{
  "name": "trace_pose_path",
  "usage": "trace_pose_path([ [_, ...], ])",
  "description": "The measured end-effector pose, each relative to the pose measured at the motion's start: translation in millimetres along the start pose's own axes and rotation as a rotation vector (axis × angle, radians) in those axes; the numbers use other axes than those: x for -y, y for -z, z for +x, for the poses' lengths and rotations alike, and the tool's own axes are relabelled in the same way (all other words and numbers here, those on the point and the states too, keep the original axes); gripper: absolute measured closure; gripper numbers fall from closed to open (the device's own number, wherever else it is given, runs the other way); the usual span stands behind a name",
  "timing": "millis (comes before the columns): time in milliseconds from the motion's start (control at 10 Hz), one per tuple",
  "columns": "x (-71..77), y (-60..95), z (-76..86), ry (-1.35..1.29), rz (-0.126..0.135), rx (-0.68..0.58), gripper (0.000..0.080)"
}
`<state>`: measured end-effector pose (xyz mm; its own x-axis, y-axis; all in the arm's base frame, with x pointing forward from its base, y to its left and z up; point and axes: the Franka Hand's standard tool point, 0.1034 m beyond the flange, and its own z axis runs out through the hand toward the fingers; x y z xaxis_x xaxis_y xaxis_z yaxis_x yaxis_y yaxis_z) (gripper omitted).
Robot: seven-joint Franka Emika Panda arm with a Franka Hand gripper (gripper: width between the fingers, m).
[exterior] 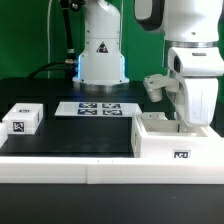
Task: Assemble cabinet
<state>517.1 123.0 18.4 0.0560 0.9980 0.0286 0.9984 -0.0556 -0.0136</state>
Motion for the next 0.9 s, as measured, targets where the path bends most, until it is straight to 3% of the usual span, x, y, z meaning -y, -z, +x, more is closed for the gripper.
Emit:
trace_pose_path([
  [200,0.1,0.0,-0.4,-0.005,0.001,0.000,0.0762],
  [300,0.2,-0.2,-0.6,-0.005,0.001,0.000,0.0697],
  [400,0.3,-0.3,-1.0,-0.006,0.001,0.000,0.0697],
  [500,0.3,-0.3,-1.1,-0.006,0.001,0.000,0.0509],
  [600,0.3,-0.3,-1.1,-0.006,0.001,0.000,0.0374],
  [700,0.3,-0.3,-1.2,-0.006,0.002,0.000,0.0374],
  [800,0.3,-0.3,-1.4,-0.007,0.002,0.000,0.0175],
  [900,0.2,-0.3,-1.5,-0.007,0.002,0.000,0.0046],
])
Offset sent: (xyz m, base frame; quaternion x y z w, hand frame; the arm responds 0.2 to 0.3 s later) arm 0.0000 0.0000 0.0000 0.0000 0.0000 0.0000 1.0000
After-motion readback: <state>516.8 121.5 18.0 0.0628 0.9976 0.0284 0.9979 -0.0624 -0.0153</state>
